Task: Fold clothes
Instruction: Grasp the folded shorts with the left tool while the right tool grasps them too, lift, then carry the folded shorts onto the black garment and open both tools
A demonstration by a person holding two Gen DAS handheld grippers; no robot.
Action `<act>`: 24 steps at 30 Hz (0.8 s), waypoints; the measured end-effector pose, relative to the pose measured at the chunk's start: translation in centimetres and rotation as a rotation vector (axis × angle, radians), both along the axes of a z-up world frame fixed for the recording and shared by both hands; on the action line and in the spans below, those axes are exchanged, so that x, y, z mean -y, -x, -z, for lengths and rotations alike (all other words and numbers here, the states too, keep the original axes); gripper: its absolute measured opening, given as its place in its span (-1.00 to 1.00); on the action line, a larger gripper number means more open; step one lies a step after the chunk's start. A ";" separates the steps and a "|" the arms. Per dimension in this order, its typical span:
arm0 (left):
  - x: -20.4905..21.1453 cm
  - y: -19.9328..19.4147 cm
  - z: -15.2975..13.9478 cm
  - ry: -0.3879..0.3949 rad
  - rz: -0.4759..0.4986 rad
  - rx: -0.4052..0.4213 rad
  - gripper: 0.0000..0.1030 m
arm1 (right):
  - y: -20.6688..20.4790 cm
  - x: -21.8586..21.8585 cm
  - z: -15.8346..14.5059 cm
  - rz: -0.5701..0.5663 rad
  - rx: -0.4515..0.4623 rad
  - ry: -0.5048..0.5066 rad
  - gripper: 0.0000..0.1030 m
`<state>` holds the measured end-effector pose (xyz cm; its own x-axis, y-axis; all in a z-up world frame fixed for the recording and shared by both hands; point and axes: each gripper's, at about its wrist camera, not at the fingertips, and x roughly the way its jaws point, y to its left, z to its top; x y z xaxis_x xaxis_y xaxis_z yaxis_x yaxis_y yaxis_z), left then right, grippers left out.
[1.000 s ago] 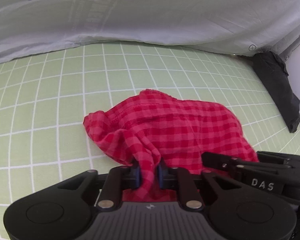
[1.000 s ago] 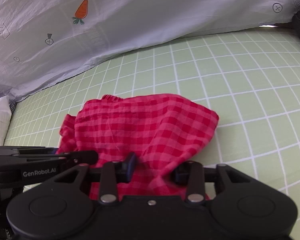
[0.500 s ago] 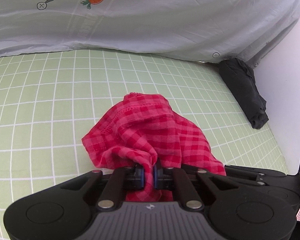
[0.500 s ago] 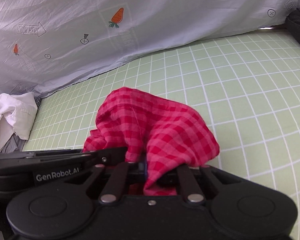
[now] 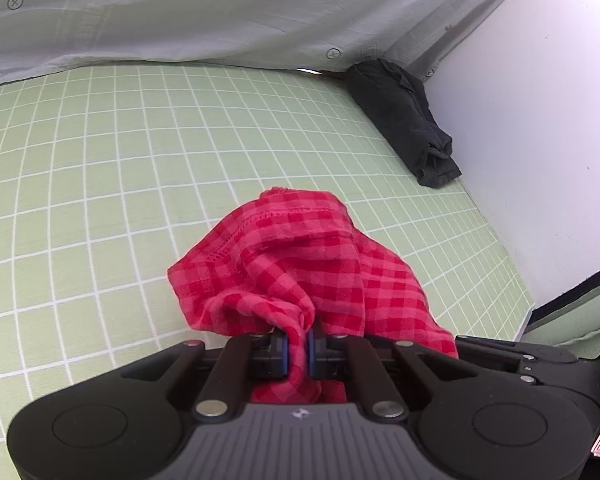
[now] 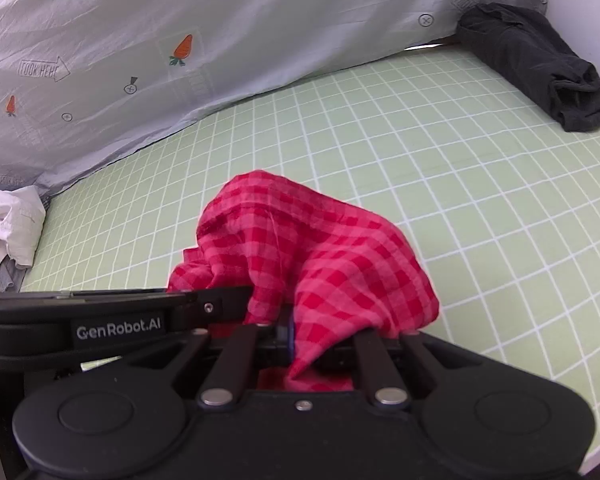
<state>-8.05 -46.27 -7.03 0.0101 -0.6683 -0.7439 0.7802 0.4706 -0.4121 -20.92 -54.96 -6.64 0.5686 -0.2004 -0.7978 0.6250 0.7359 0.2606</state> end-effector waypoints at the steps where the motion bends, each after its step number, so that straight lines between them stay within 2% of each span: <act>1: 0.3 0.6 0.0 0.003 0.011 -0.001 -0.82 | 0.7 0.3 0.0 0.008 0.003 0.006 -0.81; 4: 1.3 2.4 0.0 0.012 0.039 -0.001 -0.82 | 2.6 1.7 0.1 0.014 0.020 0.019 -0.81; 8: 5.1 4.0 -0.1 0.022 0.014 0.022 -0.82 | 4.9 5.0 0.8 -0.010 0.041 0.034 -0.81; 14: 12.3 6.7 -1.2 0.063 -0.115 0.031 -0.82 | 7.2 13.9 -0.8 -0.126 0.055 0.088 -0.81; 17: 16.3 8.8 -1.8 0.118 -0.146 0.053 -0.82 | 8.3 18.3 -2.1 -0.203 0.073 0.159 -0.81; 20: 20.7 10.3 -1.9 0.124 -0.178 0.021 -0.82 | 9.3 22.5 -2.6 -0.202 0.057 0.177 -0.81; 24: 26.1 11.9 -3.0 0.139 -0.151 0.058 -0.81 | 10.6 27.4 -3.3 -0.187 0.059 0.207 -0.81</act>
